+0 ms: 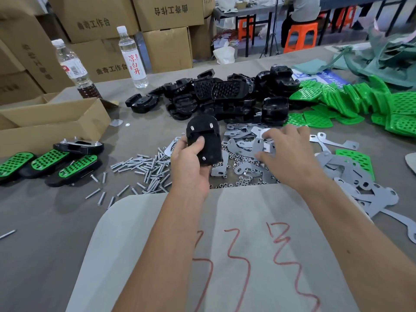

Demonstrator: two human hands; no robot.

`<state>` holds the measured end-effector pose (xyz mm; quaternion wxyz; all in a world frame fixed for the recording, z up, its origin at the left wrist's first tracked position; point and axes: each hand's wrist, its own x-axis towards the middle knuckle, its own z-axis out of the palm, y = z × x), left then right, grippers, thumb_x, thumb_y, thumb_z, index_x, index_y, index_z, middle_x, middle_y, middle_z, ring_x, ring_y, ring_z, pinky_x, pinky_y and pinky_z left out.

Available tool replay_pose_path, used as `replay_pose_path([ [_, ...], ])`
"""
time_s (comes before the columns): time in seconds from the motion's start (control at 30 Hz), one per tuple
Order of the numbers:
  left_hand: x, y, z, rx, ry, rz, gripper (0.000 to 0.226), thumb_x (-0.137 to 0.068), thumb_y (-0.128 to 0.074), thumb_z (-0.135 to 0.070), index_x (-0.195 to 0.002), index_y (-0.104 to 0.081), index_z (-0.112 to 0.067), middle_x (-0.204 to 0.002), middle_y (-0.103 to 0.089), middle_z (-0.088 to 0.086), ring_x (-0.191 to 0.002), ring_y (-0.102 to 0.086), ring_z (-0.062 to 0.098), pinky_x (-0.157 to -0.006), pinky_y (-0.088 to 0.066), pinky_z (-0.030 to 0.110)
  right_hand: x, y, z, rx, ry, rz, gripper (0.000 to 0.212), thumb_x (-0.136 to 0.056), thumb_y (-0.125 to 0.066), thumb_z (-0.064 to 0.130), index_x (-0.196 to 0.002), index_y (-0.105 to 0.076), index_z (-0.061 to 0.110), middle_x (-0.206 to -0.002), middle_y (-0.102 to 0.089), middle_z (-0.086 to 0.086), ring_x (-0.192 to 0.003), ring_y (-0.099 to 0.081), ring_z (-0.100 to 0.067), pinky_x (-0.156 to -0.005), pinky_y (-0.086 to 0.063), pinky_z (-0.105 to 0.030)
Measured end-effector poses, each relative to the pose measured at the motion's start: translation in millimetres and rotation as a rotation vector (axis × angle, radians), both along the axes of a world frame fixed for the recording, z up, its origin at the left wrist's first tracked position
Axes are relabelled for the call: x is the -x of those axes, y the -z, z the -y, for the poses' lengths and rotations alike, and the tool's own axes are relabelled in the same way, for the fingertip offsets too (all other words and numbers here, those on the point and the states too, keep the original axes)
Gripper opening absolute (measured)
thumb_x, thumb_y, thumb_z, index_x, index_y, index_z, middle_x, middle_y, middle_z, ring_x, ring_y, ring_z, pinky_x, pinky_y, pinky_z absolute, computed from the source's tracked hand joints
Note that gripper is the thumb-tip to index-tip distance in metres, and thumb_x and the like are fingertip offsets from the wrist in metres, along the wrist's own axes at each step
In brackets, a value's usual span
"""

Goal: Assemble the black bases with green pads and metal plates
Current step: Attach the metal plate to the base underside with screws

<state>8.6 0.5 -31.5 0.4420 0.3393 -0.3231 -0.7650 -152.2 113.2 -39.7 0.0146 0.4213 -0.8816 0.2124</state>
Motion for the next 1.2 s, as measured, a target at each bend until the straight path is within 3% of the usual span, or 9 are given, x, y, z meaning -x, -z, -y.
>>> replay_pose_path([
  [0.17, -1.1, 4.0, 4.9, 0.020, -0.010, 0.106, 0.024, -0.091, -0.062, 0.008, -0.100, -0.067, -0.013, -0.087, -0.076, 0.008, -0.070, -0.073, 0.023, -0.059, -0.061, 0.038, -1.5, 3.7, 6.2, 0.091, -0.009, 0.035, 0.047, -0.086, -0.083, 0.040, -0.123, -0.061, 0.022, -0.124, -0.058, 0.000, -0.129, -0.039, -0.032, -0.103, -0.032, -0.044],
  [0.3, -1.3, 4.9, 6.6, 0.062, -0.042, 0.161, 0.018, -0.092, -0.066, 0.003, -0.093, -0.066, -0.015, -0.079, -0.075, 0.003, -0.070, -0.073, 0.022, -0.065, -0.065, 0.046, 0.8, 0.4, 2.5, 0.571, -0.075, 0.301, 0.025, -0.089, -0.078, 0.010, -0.091, -0.058, 0.024, -0.082, -0.065, 0.007, -0.077, -0.062, -0.010, -0.073, -0.046, -0.017],
  [0.47, -2.8, 2.6, 9.9, 0.088, -0.147, 0.170, 0.019, -0.092, -0.068, 0.002, -0.090, -0.063, -0.017, -0.081, -0.072, 0.003, -0.075, -0.070, 0.024, -0.065, -0.063, 0.041, 5.6, -4.4, 0.6, 0.947, 0.113, 0.580, 0.018, -0.092, -0.074, 0.005, -0.087, -0.063, 0.019, -0.079, -0.074, -0.004, -0.066, -0.076, -0.017, -0.064, -0.061, -0.032],
  [0.57, -5.4, 1.3, 13.5, 0.073, -0.214, 0.146, 0.021, -0.091, -0.068, 0.003, -0.089, -0.061, -0.016, -0.083, -0.071, 0.004, -0.080, -0.068, 0.025, -0.081, -0.062, 0.049, 5.9, -2.1, 1.3, 0.809, 0.047, 0.678, 0.011, -0.089, -0.077, 0.008, -0.091, -0.071, 0.017, -0.079, -0.078, -0.001, -0.071, -0.077, -0.014, -0.073, -0.064, -0.034],
  [0.7, -9.3, 2.0, 17.6, 0.037, -0.261, 0.167, 0.020, -0.091, -0.070, 0.000, -0.089, -0.059, -0.017, -0.082, -0.070, 0.001, -0.079, -0.067, 0.023, -0.083, -0.058, 0.045, -0.1, 4.7, 5.0, 0.516, -0.010, 0.241, 0.008, -0.089, -0.077, 0.013, -0.090, -0.073, 0.020, -0.080, -0.072, 0.009, -0.077, -0.070, -0.011, -0.080, -0.057, -0.030],
  [0.83, -9.4, 1.3, 18.8, 0.013, -0.297, 0.166, 0.021, -0.090, -0.070, 0.000, -0.086, -0.058, -0.017, -0.085, -0.069, 0.003, -0.081, -0.067, 0.023, -0.084, -0.061, 0.045, 0.0, 3.6, 4.9, 0.314, -0.144, -0.020, 0.015, -0.091, -0.078, 0.018, -0.105, -0.076, 0.020, -0.114, -0.072, 0.000, -0.115, -0.048, -0.030, -0.095, -0.033, -0.030],
  [1.0, -8.7, 1.4, 17.3, 0.038, -0.310, 0.192, 0.021, -0.088, -0.070, 0.002, -0.086, -0.057, -0.015, -0.095, -0.071, 0.012, -0.095, -0.071, 0.035, -0.095, -0.057, 0.060, -30.8, 9.3, 19.5, 0.047, -0.627, -0.052, 0.044, -0.097, -0.071, 0.031, -0.140, -0.063, 0.036, -0.156, -0.046, 0.017, -0.143, -0.026, -0.019, -0.112, -0.019, -0.039],
  [1.07, -8.3, 2.1, 17.3, 0.052, -0.306, 0.208, 0.021, -0.087, -0.071, 0.002, -0.086, -0.057, -0.014, -0.098, -0.071, 0.015, -0.099, -0.071, 0.039, -0.095, -0.057, 0.061, -32.0, 13.3, 23.0, -0.033, -0.601, -0.019, 0.042, -0.095, -0.070, 0.043, -0.137, -0.063, 0.041, -0.151, -0.049, 0.023, -0.144, -0.027, -0.014, -0.108, -0.015, -0.037],
  [1.2, -9.1, 1.8, 19.2, 0.072, -0.278, 0.218, 0.020, -0.088, -0.071, 0.001, -0.086, -0.058, -0.014, -0.092, -0.070, 0.009, -0.086, -0.068, 0.028, -0.089, -0.061, 0.054, -26.1, 8.2, 15.8, 0.180, -0.511, 0.073, 0.033, -0.088, -0.080, 0.041, -0.116, -0.076, 0.023, -0.115, -0.073, 0.008, -0.120, -0.054, -0.020, -0.104, -0.042, -0.046],
])
